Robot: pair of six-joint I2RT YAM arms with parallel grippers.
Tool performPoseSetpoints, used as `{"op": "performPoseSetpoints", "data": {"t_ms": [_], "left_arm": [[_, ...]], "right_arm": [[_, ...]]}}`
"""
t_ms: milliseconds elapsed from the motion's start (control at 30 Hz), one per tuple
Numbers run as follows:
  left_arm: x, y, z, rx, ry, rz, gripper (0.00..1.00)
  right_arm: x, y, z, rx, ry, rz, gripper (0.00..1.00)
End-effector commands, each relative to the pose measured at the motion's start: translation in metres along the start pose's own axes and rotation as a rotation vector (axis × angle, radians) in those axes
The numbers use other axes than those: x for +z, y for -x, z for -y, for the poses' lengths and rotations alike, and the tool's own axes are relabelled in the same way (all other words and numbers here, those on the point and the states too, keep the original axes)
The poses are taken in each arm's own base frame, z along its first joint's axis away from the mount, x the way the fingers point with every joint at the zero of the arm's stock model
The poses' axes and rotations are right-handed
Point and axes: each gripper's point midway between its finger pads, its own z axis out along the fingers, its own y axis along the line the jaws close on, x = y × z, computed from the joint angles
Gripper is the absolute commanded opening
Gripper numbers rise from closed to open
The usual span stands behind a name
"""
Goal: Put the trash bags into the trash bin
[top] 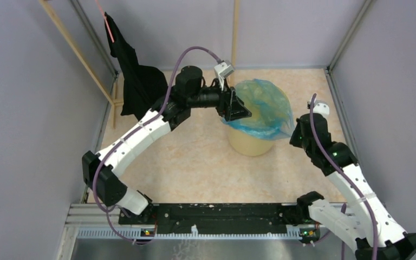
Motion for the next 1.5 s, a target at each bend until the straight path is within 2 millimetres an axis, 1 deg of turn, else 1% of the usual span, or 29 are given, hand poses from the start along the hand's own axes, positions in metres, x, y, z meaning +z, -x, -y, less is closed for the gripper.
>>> {"op": "performPoseSetpoints", "data": {"t_ms": [0,133,267,433,500,533,667,800,833,900,967,1033,1100,1167,1267,1333,1400,1467], "left_arm": [[0.02,-0.009,-0.022,0.013,0.015,-0.063,0.79],[0.038,-0.026,-0.018,-0.038,-0.093,-0.147,0.85],[0.057,-0.04,-0.012,0.01,-0.096,-0.197,0.87],[0.068,-0.051,-0.026,0.034,-0.033,-0.263,0.86],[0.07,-0.05,-0.027,0.035,-0.037,-0.273,0.81],[0.07,-0.05,-0.025,0.032,-0.05,-0.274,0.75],[0.067,-0.047,-0.009,0.015,-0.111,-0.249,0.57],[0.058,-0.043,0.005,0.021,-0.136,-0.214,0.41],[0.057,-0.044,0.007,0.016,-0.142,-0.219,0.39],[0.055,-0.046,0.012,0.009,-0.152,-0.229,0.36],[0.053,-0.046,0.017,0.014,-0.155,-0.23,0.28],[0.05,-0.042,0.023,0.03,-0.156,-0.212,0.22],[0.047,-0.037,0.029,0.051,-0.161,-0.179,0.2],[0.045,-0.033,0.035,0.068,-0.163,-0.15,0.14],[0.045,-0.041,0.045,0.082,-0.169,-0.146,0.08],[0.045,-0.05,0.049,0.089,-0.171,-0.157,0.04],[0.043,-0.06,0.052,0.09,-0.165,-0.164,0.0],[0.042,-0.072,0.053,0.084,-0.154,-0.172,0.0]], "right_arm": [[0.01,0.0,-0.031,0.058,0.191,-0.018,0.0],[0.01,0.004,-0.04,0.057,0.244,0.003,0.0],[0.016,0.002,-0.043,0.049,0.252,0.001,0.0],[0.015,0.001,-0.049,0.043,0.289,-0.006,0.01],[0.014,0.002,-0.048,0.038,0.287,0.004,0.02],[0.013,0.003,-0.047,0.034,0.283,0.008,0.02],[0.011,0.004,-0.042,0.026,0.262,0.018,0.02],[0.01,0.003,-0.042,0.026,0.267,0.016,0.02],[0.011,0.002,-0.042,0.026,0.27,0.014,0.02],[0.01,0.002,-0.043,0.027,0.274,0.015,0.03],[0.011,0.003,-0.044,0.031,0.276,0.015,0.02],[0.011,0.003,-0.045,0.034,0.278,0.017,0.03],[0.012,0.003,-0.045,0.038,0.279,0.013,0.03],[0.013,0.001,-0.045,0.041,0.279,0.007,0.03],[0.014,-0.002,-0.043,0.05,0.264,0.0,0.03],[0.014,-0.001,-0.043,0.056,0.264,-0.001,0.04],[0.013,-0.001,-0.043,0.062,0.265,0.001,0.09],[0.012,0.0,-0.044,0.071,0.266,0.005,0.14]]}}
